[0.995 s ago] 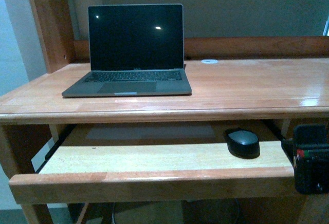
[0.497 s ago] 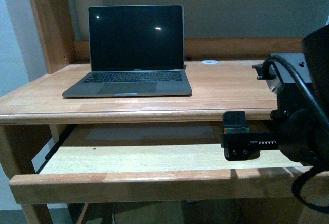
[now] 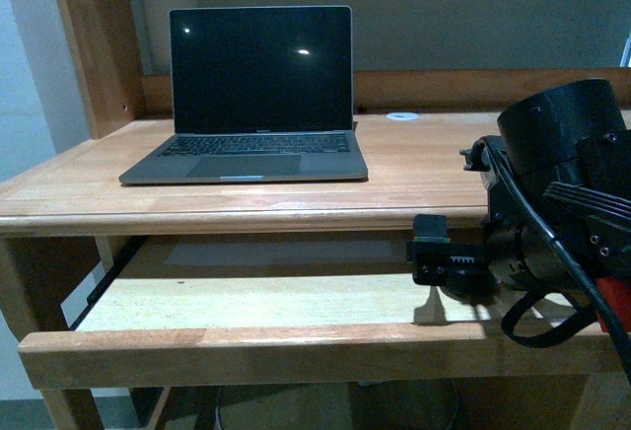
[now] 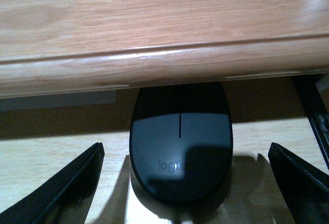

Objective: Place mouse

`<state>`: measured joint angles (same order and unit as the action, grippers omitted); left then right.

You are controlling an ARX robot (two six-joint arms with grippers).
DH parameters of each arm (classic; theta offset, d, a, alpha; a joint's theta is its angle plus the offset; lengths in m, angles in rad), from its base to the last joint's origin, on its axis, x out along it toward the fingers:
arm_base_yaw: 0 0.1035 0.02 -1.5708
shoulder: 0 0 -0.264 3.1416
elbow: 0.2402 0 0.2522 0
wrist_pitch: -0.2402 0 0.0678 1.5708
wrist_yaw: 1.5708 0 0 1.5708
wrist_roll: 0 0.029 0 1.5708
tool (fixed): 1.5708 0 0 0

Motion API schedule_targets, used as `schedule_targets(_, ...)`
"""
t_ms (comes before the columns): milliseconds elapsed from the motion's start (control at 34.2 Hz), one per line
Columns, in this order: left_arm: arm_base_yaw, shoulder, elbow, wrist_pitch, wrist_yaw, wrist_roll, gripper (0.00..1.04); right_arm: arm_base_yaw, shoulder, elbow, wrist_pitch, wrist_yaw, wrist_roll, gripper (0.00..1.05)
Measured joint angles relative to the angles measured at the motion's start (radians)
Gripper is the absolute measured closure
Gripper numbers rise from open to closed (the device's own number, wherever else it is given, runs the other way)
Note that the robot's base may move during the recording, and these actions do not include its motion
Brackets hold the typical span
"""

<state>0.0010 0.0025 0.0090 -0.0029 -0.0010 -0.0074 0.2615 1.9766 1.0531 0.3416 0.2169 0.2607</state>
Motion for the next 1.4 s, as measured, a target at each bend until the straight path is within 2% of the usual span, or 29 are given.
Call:
schedule_targets(380, 0.000, 0.000, 0.000, 0.000, 0.000, 0.000, 0.07, -0.002, 0.154, 0.170, -0.080, 0.018, -0.003, 0.07)
schedule_targets(556, 0.000, 0.000, 0.000, 0.000, 0.000, 0.000, 0.07, 0.000, 0.154, 0.171, -0.082, 0.010, -0.003, 0.38)
schedule_targets(614, 0.000, 0.000, 0.000, 0.000, 0.000, 0.000, 0.07, 0.001, 0.154, 0.170, -0.078, 0.002, -0.003, 0.41)
schedule_targets(819, 0.000, 0.000, 0.000, 0.000, 0.000, 0.000, 0.07, 0.018, 0.085, 0.072, -0.035, -0.029, -0.008, 0.41)
schedule_targets(1053, 0.000, 0.000, 0.000, 0.000, 0.000, 0.000, 0.07, 0.057, -0.166, -0.148, 0.045, -0.081, -0.037, 0.41)
schedule_targets(1229, 0.000, 0.000, 0.000, 0.000, 0.000, 0.000, 0.07, 0.046, -0.343, -0.301, 0.059, -0.088, -0.059, 0.41)
schedule_targets(1404, 0.000, 0.000, 0.000, 0.000, 0.000, 0.000, 0.07, 0.035, -0.460, -0.372, 0.106, -0.084, -0.094, 0.41)
